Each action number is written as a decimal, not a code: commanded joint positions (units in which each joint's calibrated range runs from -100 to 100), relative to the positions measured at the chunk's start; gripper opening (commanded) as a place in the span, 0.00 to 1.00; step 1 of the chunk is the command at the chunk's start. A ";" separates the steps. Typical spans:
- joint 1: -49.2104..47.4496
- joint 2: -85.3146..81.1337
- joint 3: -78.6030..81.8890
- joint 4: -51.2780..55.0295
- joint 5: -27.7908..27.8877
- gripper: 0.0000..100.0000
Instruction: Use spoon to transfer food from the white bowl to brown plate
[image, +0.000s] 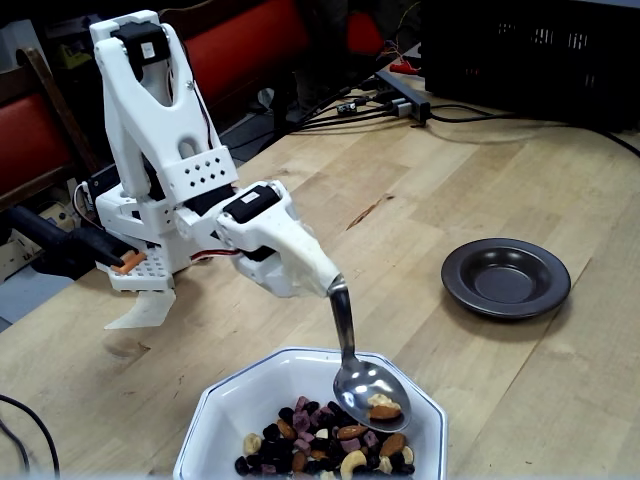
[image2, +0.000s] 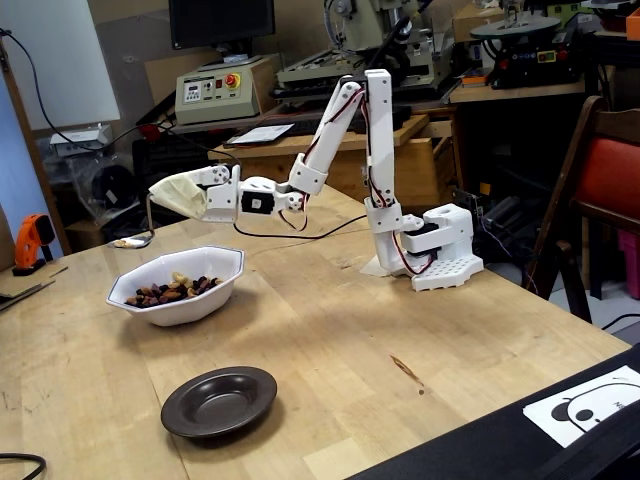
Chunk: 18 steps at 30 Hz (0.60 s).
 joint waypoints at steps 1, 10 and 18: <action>-0.48 -9.71 -1.08 9.92 -0.10 0.04; -0.55 -25.89 -1.16 29.92 -0.10 0.05; -0.55 -35.81 -1.16 37.19 -0.10 0.05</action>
